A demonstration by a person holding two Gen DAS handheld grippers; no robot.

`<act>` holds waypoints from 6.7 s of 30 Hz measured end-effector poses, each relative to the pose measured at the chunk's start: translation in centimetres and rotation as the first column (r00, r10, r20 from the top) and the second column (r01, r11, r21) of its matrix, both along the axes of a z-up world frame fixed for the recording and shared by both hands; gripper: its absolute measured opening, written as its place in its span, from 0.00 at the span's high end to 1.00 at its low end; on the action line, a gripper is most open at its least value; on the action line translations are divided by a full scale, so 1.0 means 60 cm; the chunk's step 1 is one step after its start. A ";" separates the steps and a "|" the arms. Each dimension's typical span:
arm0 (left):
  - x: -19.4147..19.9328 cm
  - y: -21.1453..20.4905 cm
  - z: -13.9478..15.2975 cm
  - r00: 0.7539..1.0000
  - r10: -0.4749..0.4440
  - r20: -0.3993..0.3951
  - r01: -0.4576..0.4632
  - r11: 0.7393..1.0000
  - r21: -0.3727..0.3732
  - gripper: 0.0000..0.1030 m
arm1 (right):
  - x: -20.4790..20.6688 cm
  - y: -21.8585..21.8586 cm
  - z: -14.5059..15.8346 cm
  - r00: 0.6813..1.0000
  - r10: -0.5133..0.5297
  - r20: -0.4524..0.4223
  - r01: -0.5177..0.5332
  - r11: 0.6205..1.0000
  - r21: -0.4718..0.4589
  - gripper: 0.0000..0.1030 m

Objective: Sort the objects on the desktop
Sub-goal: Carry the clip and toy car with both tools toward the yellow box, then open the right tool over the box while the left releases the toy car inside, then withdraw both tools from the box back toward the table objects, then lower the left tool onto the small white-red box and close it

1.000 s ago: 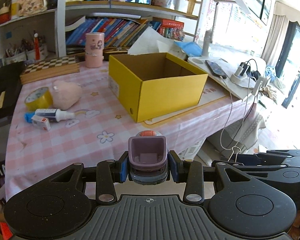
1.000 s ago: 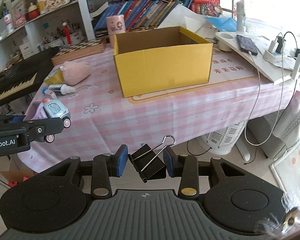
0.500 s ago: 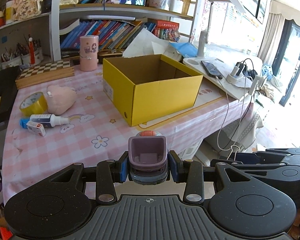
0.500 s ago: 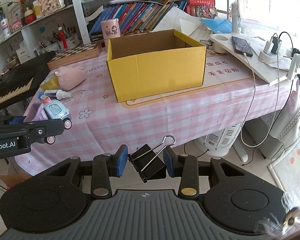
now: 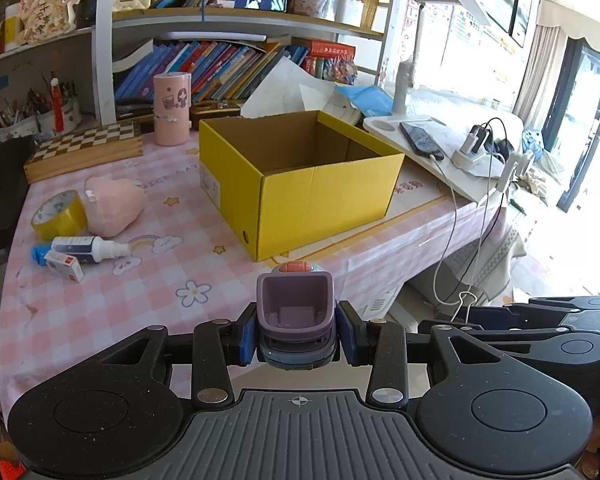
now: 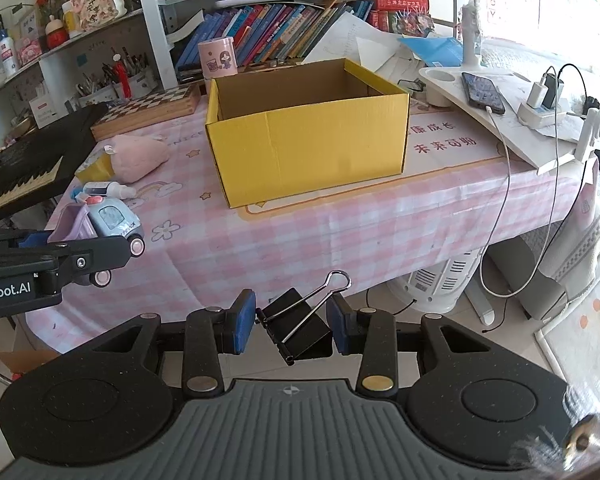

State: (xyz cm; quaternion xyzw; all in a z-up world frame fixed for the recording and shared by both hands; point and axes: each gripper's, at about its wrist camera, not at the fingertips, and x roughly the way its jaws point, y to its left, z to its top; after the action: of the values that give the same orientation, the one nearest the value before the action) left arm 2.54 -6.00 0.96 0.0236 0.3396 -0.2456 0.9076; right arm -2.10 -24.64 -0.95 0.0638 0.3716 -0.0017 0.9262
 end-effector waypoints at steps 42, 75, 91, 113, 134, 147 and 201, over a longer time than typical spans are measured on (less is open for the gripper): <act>0.246 -0.149 0.065 0.973 0.124 0.193 -0.122 0.992 -0.020 0.62 | 0.333 -0.161 0.113 0.958 0.147 0.246 -0.135 0.989 -0.066 0.65; 0.427 -0.249 -0.065 0.989 0.147 -0.003 -0.137 0.924 0.356 0.62 | 0.655 -0.102 -0.042 0.764 0.588 -0.265 -0.639 0.748 -0.183 0.65; 0.403 -0.228 -0.037 0.975 0.200 0.093 -0.218 0.939 0.266 0.51 | 0.657 -0.121 -0.033 0.790 0.566 -0.235 -0.601 0.790 -0.119 0.55; 0.265 -0.144 0.050 0.916 0.323 0.237 -0.358 0.926 0.121 0.22 | 0.454 -0.180 0.097 0.914 0.287 0.289 -0.269 0.958 -0.100 0.45; 0.115 -0.025 0.011 0.902 0.388 0.190 -0.410 0.908 0.090 0.13 | 0.225 -0.105 0.048 0.941 0.049 0.335 -0.018 0.995 -0.094 0.27; 0.041 0.032 -0.017 0.903 0.415 0.109 -0.426 0.897 0.117 0.12 | 0.146 -0.028 0.004 0.978 0.045 0.201 -0.032 0.997 -0.068 0.23; -0.046 0.198 -0.032 0.803 0.594 0.049 -0.596 0.799 0.080 0.08 | 0.097 0.185 -0.001 0.912 0.392 0.119 -0.381 0.918 -0.108 0.22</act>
State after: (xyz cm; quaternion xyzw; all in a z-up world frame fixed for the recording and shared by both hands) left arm -0.23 5.90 -0.96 -0.0397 0.3309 0.0674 0.9404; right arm 3.69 -13.57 -1.03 -0.0491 0.3114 0.1708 0.9335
